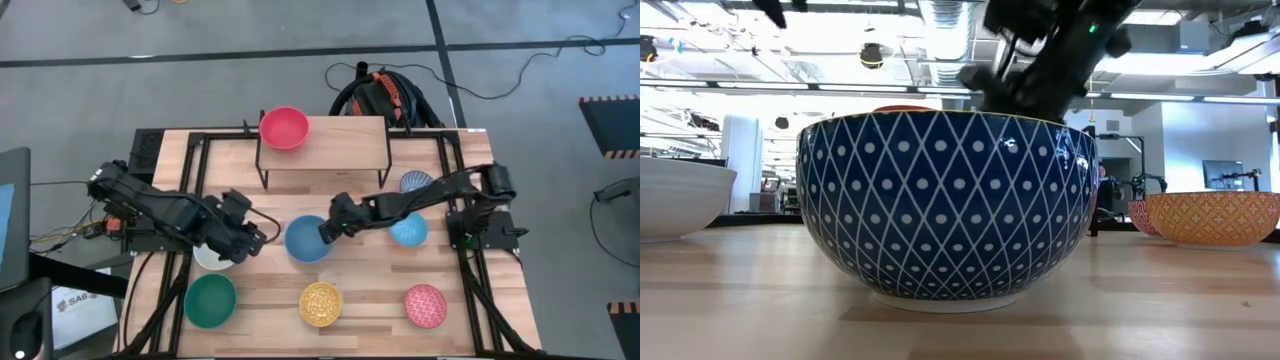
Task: Place and stack bowls onto a shelf
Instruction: Stack the blue bowl on top of the orange bowl on the shelf
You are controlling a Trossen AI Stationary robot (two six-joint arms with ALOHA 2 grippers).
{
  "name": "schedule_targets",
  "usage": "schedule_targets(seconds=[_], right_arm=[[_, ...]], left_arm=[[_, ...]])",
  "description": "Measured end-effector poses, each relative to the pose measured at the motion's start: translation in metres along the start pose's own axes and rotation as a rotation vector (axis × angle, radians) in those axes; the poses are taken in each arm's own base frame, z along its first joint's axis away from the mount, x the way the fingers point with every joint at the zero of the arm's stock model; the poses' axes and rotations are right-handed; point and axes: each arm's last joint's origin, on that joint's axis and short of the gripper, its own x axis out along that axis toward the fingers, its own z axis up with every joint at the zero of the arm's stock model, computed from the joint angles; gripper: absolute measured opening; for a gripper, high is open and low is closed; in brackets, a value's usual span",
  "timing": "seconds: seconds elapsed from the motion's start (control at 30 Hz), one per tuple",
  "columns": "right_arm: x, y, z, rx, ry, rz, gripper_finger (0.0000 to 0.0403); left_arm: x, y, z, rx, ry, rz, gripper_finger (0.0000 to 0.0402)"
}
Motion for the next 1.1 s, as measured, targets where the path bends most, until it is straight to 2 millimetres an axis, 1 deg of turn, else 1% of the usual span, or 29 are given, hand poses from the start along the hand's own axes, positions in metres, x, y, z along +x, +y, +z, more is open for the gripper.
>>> schedule_targets(seconds=[0.13, 0.23, 0.3, 0.4, 0.57, 0.63, 0.67, 0.8, 0.87, 0.93, 1.1], right_arm=[[0.018, -0.002, -0.004, 0.008, 0.045, -0.027, 0.021], [0.022, -0.004, -0.008, 0.008, 0.083, -0.04, 0.0188], [0.022, -0.004, -0.011, 0.003, 0.093, -0.053, 0.0163], [0.019, -0.002, -0.014, -0.013, 0.081, -0.056, 0.0113], [0.009, 0.006, -0.018, -0.041, 0.045, -0.035, 0.0025], [0.002, 0.009, -0.022, -0.058, 0.028, -0.05, 0.0023], [-0.001, 0.013, -0.023, -0.047, 0.009, -0.046, 0.0023], [-0.02, 0.027, -0.028, -0.029, -0.045, -0.091, 0.0036], [-0.03, 0.034, -0.032, -0.059, -0.06, -0.129, 0.0035], [-0.039, 0.046, -0.033, -0.071, -0.088, -0.11, 0.0028], [-0.055, 0.062, -0.034, -0.096, -0.111, -0.105, 0.0024]], left_arm=[[0.017, 0.001, -0.011, -0.005, 0.057, 0.022, 0.0183], [0.026, 0.0, -0.016, -0.014, 0.058, 0.023, 0.0183], [0.031, 0.0, -0.017, -0.04, 0.036, 0.026, 0.0183], [0.039, -0.003, -0.015, -0.092, -0.014, -0.007, 0.0183], [0.052, -0.012, -0.004, -0.092, -0.094, -0.092, 0.0183], [0.058, -0.015, 0.001, -0.082, -0.119, -0.135, 0.0183], [0.062, -0.017, 0.004, -0.077, -0.127, -0.157, 0.0183], [0.072, -0.018, 0.009, -0.037, -0.109, -0.2, 0.0183], [0.076, -0.017, 0.011, -0.021, -0.096, -0.211, 0.0183], [0.077, -0.019, 0.015, -0.004, -0.09, -0.249, 0.0183], [0.074, -0.028, 0.021, 0.033, -0.084, -0.371, 0.0183]])
